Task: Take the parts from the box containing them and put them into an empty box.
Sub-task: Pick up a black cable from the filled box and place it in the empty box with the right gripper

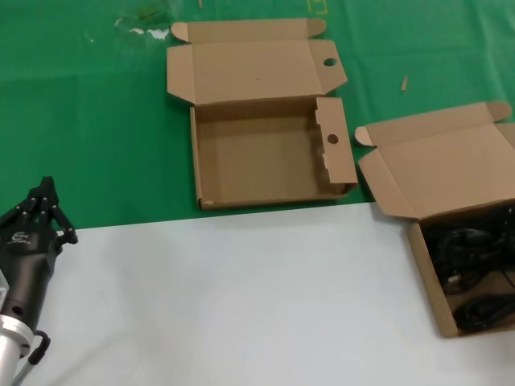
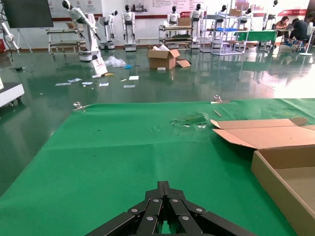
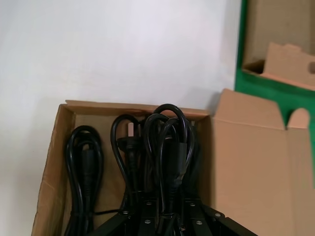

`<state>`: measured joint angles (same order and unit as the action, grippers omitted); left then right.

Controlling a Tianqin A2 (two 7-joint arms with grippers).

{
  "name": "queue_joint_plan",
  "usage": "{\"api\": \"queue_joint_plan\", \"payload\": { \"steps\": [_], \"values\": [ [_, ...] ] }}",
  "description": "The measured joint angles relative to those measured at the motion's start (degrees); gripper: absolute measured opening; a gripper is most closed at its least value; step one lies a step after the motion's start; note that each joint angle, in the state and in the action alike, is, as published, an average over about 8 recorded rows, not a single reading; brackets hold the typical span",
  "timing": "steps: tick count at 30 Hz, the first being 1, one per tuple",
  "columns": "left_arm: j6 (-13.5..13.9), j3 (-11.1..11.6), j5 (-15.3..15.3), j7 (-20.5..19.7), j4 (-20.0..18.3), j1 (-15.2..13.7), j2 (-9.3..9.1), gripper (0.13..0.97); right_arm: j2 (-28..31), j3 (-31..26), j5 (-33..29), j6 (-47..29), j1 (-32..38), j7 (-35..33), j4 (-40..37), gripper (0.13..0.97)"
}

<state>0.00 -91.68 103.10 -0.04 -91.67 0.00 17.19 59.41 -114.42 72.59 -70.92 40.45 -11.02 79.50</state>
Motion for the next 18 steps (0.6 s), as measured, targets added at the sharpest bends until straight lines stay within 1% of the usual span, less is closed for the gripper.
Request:
{"api": "queue_joint_plan", "payload": {
  "steps": [9,18],
  "values": [
    [0.0,0.0,0.0,0.0,0.0,0.0,0.0,0.14,1.9,0.4,-2.0,-6.3,4.5,7.3,6.7,0.201],
    [0.0,0.0,0.0,0.0,0.0,0.0,0.0,0.14,3.3,0.5,-3.2,-9.4,5.5,9.7,8.1,0.201]
  ]
}}
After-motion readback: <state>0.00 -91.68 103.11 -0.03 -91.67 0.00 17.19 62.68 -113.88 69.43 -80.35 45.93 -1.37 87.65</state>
